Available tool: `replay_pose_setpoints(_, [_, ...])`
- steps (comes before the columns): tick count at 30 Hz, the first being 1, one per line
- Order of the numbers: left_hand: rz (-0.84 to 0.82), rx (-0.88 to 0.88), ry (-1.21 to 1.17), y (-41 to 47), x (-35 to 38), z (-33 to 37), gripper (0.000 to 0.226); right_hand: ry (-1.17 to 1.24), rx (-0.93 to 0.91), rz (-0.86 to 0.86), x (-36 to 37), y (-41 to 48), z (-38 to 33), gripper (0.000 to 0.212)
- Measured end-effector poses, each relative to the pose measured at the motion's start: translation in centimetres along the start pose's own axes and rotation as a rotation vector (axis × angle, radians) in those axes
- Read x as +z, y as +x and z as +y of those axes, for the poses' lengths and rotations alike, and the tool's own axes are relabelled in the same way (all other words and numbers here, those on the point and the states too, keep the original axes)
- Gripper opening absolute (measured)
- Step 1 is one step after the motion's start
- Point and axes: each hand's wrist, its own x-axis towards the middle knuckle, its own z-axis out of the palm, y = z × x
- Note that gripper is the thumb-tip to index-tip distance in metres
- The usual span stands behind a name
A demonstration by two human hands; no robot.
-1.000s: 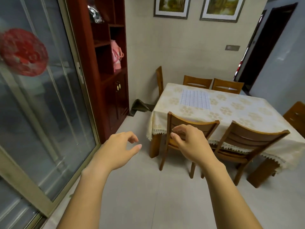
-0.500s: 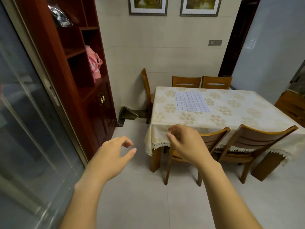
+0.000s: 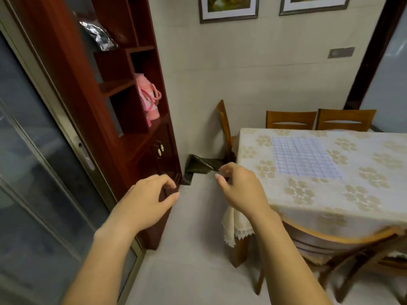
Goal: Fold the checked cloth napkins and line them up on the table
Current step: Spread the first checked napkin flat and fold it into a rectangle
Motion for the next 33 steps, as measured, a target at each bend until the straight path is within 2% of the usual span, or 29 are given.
replay_pose_setpoints(3, [0.028,0.009,-0.025,5.4,-0.3,-0.3,0.019,0.003,-0.007,-0.015,0.7,5.4,0.4,0.036])
replay_pose_setpoints(7, [-0.012,0.006,-0.038,11.3,1.8,-2.1,0.018,-0.016,0.02,-0.072,2.6,10.9,2.1,0.037])
replay_pose_setpoints(14, [-0.037,0.058,-0.128,25.1,5.1,-7.7,0.022,-0.112,0.094,-0.053,6.8,21.1,5.0,0.034])
replay_pose_setpoints(21, [-0.191,0.204,-0.185,40.8,5.8,-12.3,0.024,-0.227,0.241,0.063,8.4,32.9,5.8,0.031])
replay_pose_setpoints(26, [-0.186,0.3,-0.207,50.7,6.1,-14.0,0.02,-0.206,0.316,0.167,10.6,39.7,6.3,0.029])
replay_pose_setpoints(29, [-0.264,0.348,-0.196,55.1,7.8,-13.9,0.022,-0.222,0.381,0.118,11.9,41.9,8.3,0.03])
replay_pose_setpoints(33, [-0.313,0.384,-0.206,61.8,10.9,-12.6,0.022,-0.243,0.464,0.213,12.1,45.9,12.6,0.031])
